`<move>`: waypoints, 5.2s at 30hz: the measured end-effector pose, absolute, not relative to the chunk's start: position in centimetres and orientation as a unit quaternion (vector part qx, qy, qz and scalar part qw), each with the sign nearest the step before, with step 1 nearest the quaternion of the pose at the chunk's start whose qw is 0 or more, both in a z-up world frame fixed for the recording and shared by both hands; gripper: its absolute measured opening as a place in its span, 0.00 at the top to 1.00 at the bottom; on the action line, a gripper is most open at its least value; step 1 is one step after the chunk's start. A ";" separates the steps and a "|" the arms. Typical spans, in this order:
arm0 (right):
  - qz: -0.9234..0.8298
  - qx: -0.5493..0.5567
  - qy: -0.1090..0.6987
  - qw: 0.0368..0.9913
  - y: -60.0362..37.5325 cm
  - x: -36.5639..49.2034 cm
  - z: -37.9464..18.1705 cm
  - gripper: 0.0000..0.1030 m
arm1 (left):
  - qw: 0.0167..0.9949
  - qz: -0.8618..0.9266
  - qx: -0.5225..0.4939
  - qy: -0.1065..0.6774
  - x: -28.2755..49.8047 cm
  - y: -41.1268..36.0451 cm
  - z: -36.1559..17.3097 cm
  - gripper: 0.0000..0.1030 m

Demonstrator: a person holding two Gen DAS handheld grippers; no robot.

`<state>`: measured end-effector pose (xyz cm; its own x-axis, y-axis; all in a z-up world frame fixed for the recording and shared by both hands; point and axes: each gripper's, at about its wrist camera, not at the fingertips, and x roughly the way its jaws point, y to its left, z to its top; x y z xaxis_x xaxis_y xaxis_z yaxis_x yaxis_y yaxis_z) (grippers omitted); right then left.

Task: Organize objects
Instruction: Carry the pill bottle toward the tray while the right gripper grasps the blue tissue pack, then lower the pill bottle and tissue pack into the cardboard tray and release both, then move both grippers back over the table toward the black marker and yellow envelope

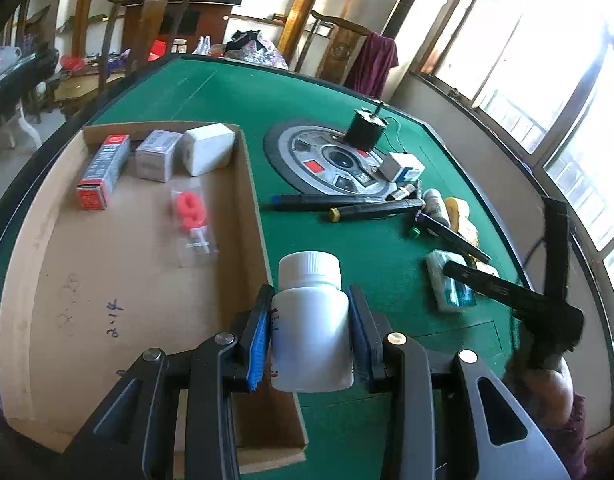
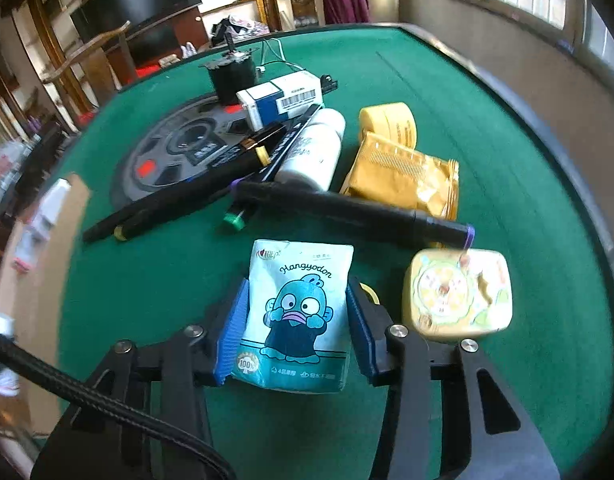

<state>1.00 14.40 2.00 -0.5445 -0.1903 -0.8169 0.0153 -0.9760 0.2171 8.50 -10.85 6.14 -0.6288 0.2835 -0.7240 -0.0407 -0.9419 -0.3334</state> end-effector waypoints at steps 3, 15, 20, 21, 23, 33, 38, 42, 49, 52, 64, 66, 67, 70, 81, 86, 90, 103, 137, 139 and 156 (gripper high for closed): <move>-0.864 0.481 -0.123 0.080 15.1 1.7 2.2 0.76 | 0.085 0.890 -0.421 -0.150 8.7 -11.5 5.9 0.70; -0.861 0.495 -0.093 0.063 11.1 0.8 1.4 0.41 | 0.086 0.889 -0.422 -0.153 10.0 -11.8 5.6 0.70; -0.879 0.475 0.010 0.041 7.8 1.5 0.9 0.55 | 0.083 0.891 -0.418 -0.152 10.4 -12.5 5.6 0.70; -0.878 0.476 0.001 0.049 8.0 1.7 1.0 0.57 | 0.081 0.892 -0.418 -0.154 10.4 -12.7 5.6 0.70; -0.876 0.477 -0.034 0.064 9.1 1.9 1.3 0.58 | 0.077 0.891 -0.417 -0.161 10.4 -13.4 5.5 0.70; -0.855 0.451 -0.210 0.145 13.8 3.6 4.2 0.58 | 0.062 0.892 -0.411 -0.176 10.9 -15.2 5.7 0.70; -0.851 0.431 -0.239 0.182 13.6 4.3 6.8 0.58 | 0.052 0.898 -0.400 -0.174 11.1 -16.4 6.7 0.70; -0.852 0.418 -0.232 0.214 11.6 4.6 9.3 0.57 | 0.037 0.903 -0.395 -0.166 10.6 -18.0 7.7 0.70; -0.848 0.420 -0.189 0.261 5.5 3.9 11.2 0.57 | -0.012 0.910 -0.398 -0.118 8.3 -21.0 8.4 0.70; -0.843 0.428 -0.170 0.276 2.7 3.4 11.0 0.57 | -0.024 0.906 -0.410 -0.102 6.8 -22.1 7.7 0.70; -0.803 0.495 -0.118 0.311 -7.1 0.6 6.5 0.57 | -0.038 0.873 -0.474 -0.103 2.0 -25.1 3.4 0.70; -0.796 0.505 -0.113 0.314 -8.4 0.1 5.9 0.57 | -0.038 0.870 -0.479 -0.106 1.6 -25.4 3.2 0.70; -0.793 0.509 -0.112 0.315 -9.0 0.0 5.7 0.57 | -0.041 0.869 -0.482 -0.105 1.3 -25.6 3.0 0.70; -0.786 0.521 -0.100 0.317 -10.9 -0.7 5.1 0.57 | -0.040 0.864 -0.489 -0.112 0.8 -26.2 2.6 0.70; -0.763 0.562 -0.097 0.306 -14.4 -3.8 2.0 0.57 | -0.036 0.860 -0.487 -0.146 0.3 -28.3 1.9 0.71; -0.762 0.568 -0.101 0.295 -14.4 -4.8 1.5 0.57 | -0.031 0.862 -0.482 -0.155 0.1 -28.5 1.8 0.71; -0.764 0.569 -0.099 0.288 -14.4 -5.2 1.1 0.56 | -0.031 0.862 -0.482 -0.156 0.1 -28.4 1.9 0.71; -0.777 0.557 -0.084 0.281 -14.7 -4.7 1.3 0.53 | -0.039 0.864 -0.478 -0.155 0.3 -28.2 1.8 0.70; -0.796 0.515 -0.090 0.305 -15.1 -2.9 4.5 0.45 | -0.072 0.898 -0.416 -0.121 4.8 -26.2 7.2 0.49; -0.799 0.509 -0.090 0.308 -14.6 -2.6 4.9 0.45 | -0.071 0.902 -0.412 -0.111 5.1 -25.3 7.9 0.49; -0.823 0.472 -0.146 0.279 -2.4 -0.4 6.3 0.42 | -0.018 0.918 -0.395 -0.032 7.1 -14.0 11.4 0.45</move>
